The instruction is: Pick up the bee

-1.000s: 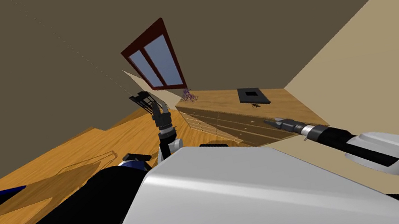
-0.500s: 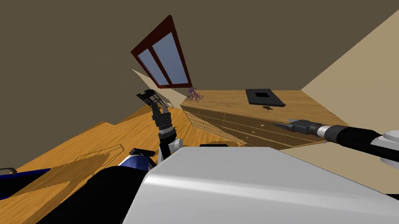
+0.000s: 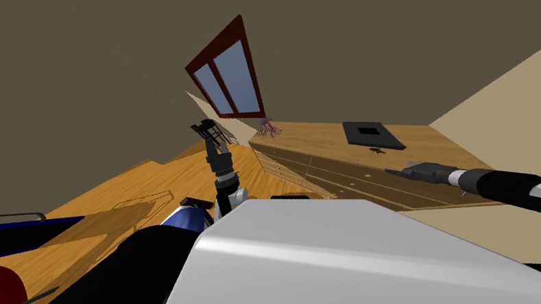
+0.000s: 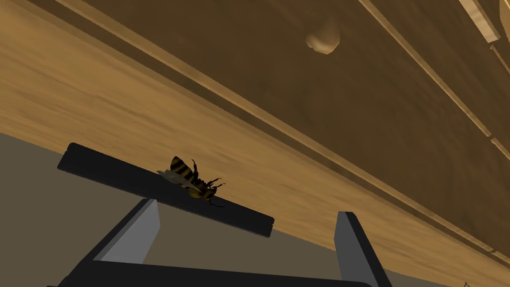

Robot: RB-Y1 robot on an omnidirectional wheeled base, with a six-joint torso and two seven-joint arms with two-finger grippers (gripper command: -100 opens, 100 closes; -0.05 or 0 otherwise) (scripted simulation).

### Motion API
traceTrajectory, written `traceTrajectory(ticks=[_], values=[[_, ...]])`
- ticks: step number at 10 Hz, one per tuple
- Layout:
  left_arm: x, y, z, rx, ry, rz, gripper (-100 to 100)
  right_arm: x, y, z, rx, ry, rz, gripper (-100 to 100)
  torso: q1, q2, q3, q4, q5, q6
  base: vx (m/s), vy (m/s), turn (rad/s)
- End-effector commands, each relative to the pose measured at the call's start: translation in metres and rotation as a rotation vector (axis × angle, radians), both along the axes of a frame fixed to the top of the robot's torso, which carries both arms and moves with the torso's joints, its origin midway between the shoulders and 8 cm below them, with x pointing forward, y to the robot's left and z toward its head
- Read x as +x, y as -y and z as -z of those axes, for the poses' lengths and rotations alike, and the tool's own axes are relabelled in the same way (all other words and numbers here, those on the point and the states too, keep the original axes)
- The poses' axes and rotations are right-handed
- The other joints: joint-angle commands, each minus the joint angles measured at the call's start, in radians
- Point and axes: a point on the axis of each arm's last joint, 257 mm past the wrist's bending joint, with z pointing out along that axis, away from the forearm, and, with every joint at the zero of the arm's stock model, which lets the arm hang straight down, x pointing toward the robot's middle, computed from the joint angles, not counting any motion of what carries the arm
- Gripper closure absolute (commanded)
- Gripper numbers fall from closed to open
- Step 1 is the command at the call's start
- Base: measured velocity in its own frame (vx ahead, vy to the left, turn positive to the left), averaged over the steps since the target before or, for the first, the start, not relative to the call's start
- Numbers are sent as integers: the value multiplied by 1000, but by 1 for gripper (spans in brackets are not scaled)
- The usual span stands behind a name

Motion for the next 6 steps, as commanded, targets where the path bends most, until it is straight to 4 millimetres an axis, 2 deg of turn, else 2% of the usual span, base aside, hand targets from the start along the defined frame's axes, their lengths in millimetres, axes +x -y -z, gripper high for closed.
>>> traceTrajectory(ticks=[1, 2, 4, 5, 6], values=[[0, 0, 0, 0, 0, 0, 0, -12, 21, 1, -42, -21, 18, -100, 0, 0, 0, 0, 0, 0, 58, 64, 86], [0, 0, 0, 0, 0, 0, 0, -20, 41, -1, -104, -53, 19, -100, 0, 0, 0, 0, 0, 1, 93, 88, 124], [0, 0, 0, 0, 0, 0, 0, -23, 48, -2, -112, -56, 32, -100, 0, -1, -1, 0, 0, 1, 47, 51, 34], [0, 0, 0, 0, 0, 0, 0, -34, 72, -5, -174, -89, 42, -100, -2, 2, 1, 0, -1, 1, 50, 63, 117], [0, 0, 0, 0, 0, 0, 0, -35, 74, -5, -176, -91, 46, -100, -1, 1, 1, 0, 0, 0, 61, 61, 74]])
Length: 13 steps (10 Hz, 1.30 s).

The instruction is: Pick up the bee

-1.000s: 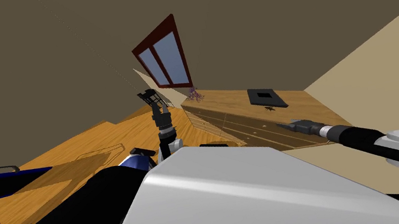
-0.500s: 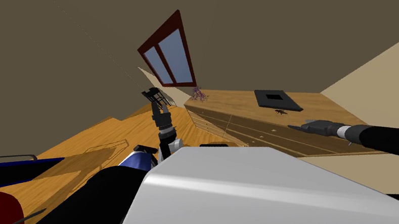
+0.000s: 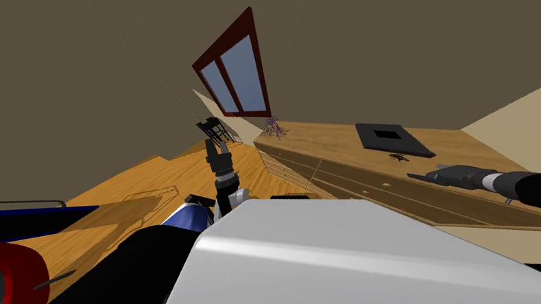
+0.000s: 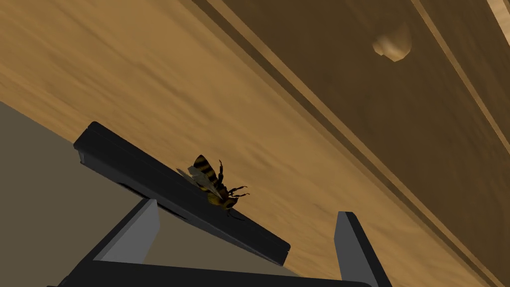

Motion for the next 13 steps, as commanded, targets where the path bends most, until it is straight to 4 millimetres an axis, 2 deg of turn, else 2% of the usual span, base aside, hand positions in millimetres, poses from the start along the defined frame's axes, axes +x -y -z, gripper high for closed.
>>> traceTrajectory(ticks=[1, 3, 4, 6, 7, 8, 9, 10, 11, 13], values=[[0, 0, 0, 0, 0, 0, 0, -4, 2, -1, -11, -4, 4, -100, 0, 0, 0, 0, 0, 0, 31, 27, -4], [0, 0, 0, 0, 0, 0, 0, -27, 44, -8, -120, -68, 27, -100, -1, 0, 0, 0, 0, -1, 89, 62, 143], [0, 0, 0, 0, 0, 0, 0, -30, 48, -9, -126, -70, 35, -100, 1, -3, -2, -1, 0, -1, 98, 93, 88], [0, 0, 0, 0, 0, 0, 0, -55, 83, -15, -213, -130, 62, -100, 2, -4, -2, -1, 0, -1, 141, 102, 122], [0, 0, 0, 0, 0, 0, 0, -58, 87, -16, -218, -132, 69, -100, 4, -6, -3, -1, 1, -1, 90, 77, 35], [0, 0, 0, 0, 0, 0, 0, -72, 103, -18, -255, -162, 85, -100, 2, -3, -2, -1, 1, 0, 88, 70, 70], [0, 0, 0, 0, 0, 0, 0, -72, 103, -18, -255, -162, 85, -100, 2, -2, -1, -1, 0, 0, 82, 51, 36], [0, 0, 0, 0, 0, 0, 0, -87, 116, -19, -286, -190, 101, -100, 0, -1, -1, 0, 0, 0, 96, 64, 94], [0, 0, 0, 0, 0, 0, 0, -87, 116, -19, -286, -190, 101, -100, 1, -2, -1, 0, 0, 0, 83, 45, 35], [0, 0, 0, 0, 0, 0, 0, -116, 135, -17, -329, -244, 129, -100, 0, -1, -1, 0, 0, 0, 104, 57, 76]])
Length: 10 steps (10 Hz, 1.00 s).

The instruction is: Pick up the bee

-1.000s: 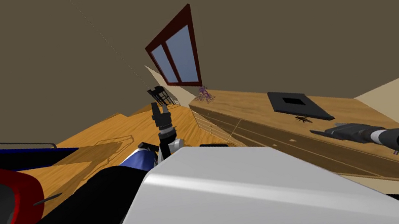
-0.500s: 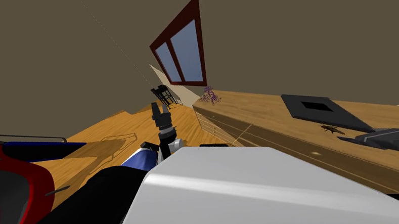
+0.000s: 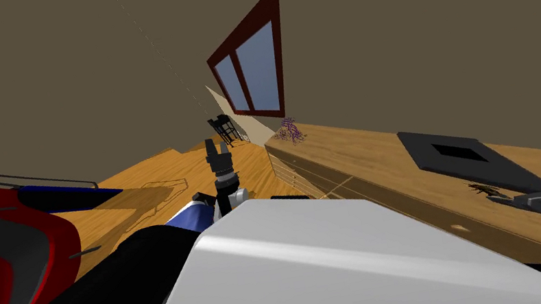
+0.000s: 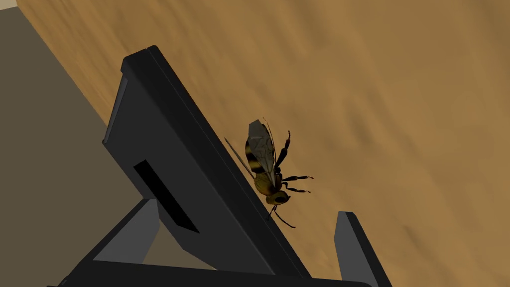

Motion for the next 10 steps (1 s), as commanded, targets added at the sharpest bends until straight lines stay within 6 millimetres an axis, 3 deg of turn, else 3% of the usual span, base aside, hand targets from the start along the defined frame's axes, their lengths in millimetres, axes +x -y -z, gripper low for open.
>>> traceTrajectory(ticks=[1, 4, 5, 6, 7, 9, 10], values=[[0, 0, 0, 0, 0, 0, 0, -35, 13, 9, -30, -60, 34, -100, 0, 0, 0, 0, 0, 0, 191, 34, 128], [0, 0, 0, 0, 0, 0, 0, -56, 12, 23, -22, -92, 51, -100, -1, -1, -1, 0, 0, 0, 119, 32, 40], [0, 0, 0, 0, 0, 0, 0, -51, 14, 17, -27, -82, 49, -100, -2, 2, 1, 0, 0, 0, 27, 7, 5], [0, 0, 0, 0, 0, 0, 0, -52, 14, 18, -25, -85, 48, 0, -3, 5, 3, 1, 0, 1, 6, 2, 0], [0, 0, 0, 0, 0, 0, 0, -61, 13, 29, -25, -85, 66, -100, -3, 7, 4, 1, -1, 1, 9, -46, 120], [0, 0, 0, 0, 0, 0, 0, -61, 12, 29, -24, -84, 67, -100, -8, 7, 4, 2, -2, 0, 11, -54, 86], [0, 0, 0, 0, 0, 0, 0, -62, 12, 30, -25, -84, 68, 100, -6, 7, 4, 2, -2, 1, 0, 0, 0]])
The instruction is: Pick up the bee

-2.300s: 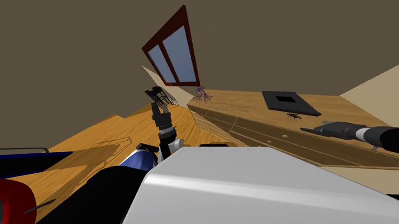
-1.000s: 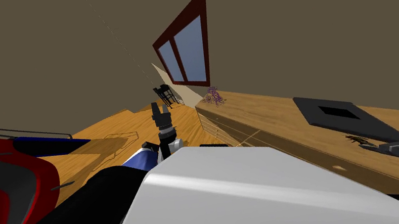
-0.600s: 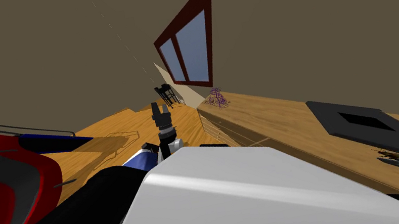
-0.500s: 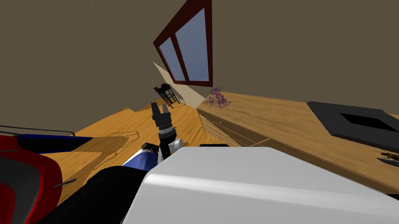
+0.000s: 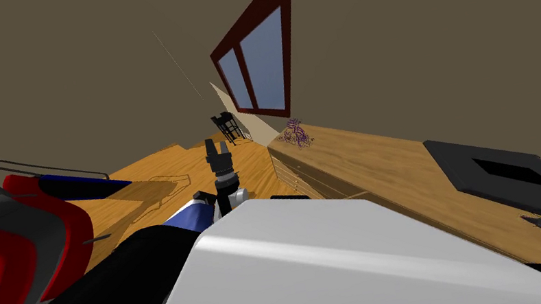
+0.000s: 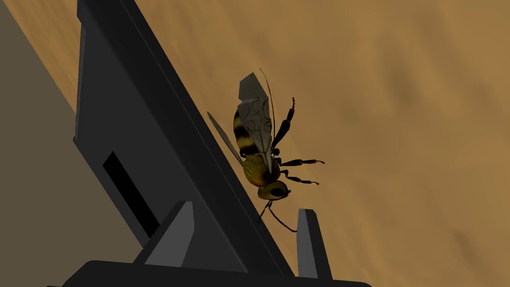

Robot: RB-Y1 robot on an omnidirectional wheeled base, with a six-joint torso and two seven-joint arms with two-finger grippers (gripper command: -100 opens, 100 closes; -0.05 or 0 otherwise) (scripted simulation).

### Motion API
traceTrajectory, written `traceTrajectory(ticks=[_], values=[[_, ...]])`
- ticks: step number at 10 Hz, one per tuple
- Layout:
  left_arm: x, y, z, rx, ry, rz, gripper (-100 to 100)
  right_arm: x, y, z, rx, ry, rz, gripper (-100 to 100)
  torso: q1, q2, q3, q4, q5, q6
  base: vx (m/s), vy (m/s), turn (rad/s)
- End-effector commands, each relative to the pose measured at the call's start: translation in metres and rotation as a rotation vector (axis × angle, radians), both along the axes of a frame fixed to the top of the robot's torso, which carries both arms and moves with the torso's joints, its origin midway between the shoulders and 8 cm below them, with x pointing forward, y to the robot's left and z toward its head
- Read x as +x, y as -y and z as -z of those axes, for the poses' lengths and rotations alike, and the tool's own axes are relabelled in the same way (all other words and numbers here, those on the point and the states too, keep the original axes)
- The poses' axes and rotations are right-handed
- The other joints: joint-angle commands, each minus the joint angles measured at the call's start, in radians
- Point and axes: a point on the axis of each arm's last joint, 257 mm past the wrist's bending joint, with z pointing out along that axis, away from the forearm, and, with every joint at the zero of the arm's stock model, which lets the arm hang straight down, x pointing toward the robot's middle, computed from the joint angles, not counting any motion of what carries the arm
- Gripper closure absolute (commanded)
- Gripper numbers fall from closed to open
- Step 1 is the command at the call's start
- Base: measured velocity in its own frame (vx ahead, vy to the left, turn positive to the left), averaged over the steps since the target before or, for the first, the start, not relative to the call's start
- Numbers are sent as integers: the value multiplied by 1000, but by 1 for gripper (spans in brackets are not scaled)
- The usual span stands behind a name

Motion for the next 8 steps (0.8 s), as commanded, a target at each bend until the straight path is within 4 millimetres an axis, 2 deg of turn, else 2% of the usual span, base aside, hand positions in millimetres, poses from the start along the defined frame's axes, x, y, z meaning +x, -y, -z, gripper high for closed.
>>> traceTrajectory(ticks=[1, 4, 5, 6, 7, 8], values=[[0, 0, 0, 0, 0, 0, 0, 0, 0, 0, 0, 0, 0, 100, 0, 0, 0, 0, 0, 0, -2, 12, -2], [0, 0, 0, 0, 0, 0, 0, -1, -2, 2, 5, -2, 0, 100, 0, 0, 0, 0, 2, 0, 0, 0, 0], [0, 0, 0, 0, 0, 0, 0, -1, -1, 2, 5, -2, 0, 0, 0, 0, 0, 0, 2, 0, 0, 0, 0], [0, 0, 0, 0, 0, 0, 0, 9, 1, -12, 0, -1, -19, 100, 0, 0, 0, 0, 2, 0, -9, 48, -178], [0, 0, 0, 0, 0, 0, 0, 7, 2, -7, -1, 1, -11, 100, 3, 1, 1, 1, 4, 2, -6, 31, -60], [0, 0, 0, 0, 0, 0, 0, 7, 2, -8, -1, 0, -12, 0, 3, 1, 1, 1, 3, 0, 0, 0, 0]])
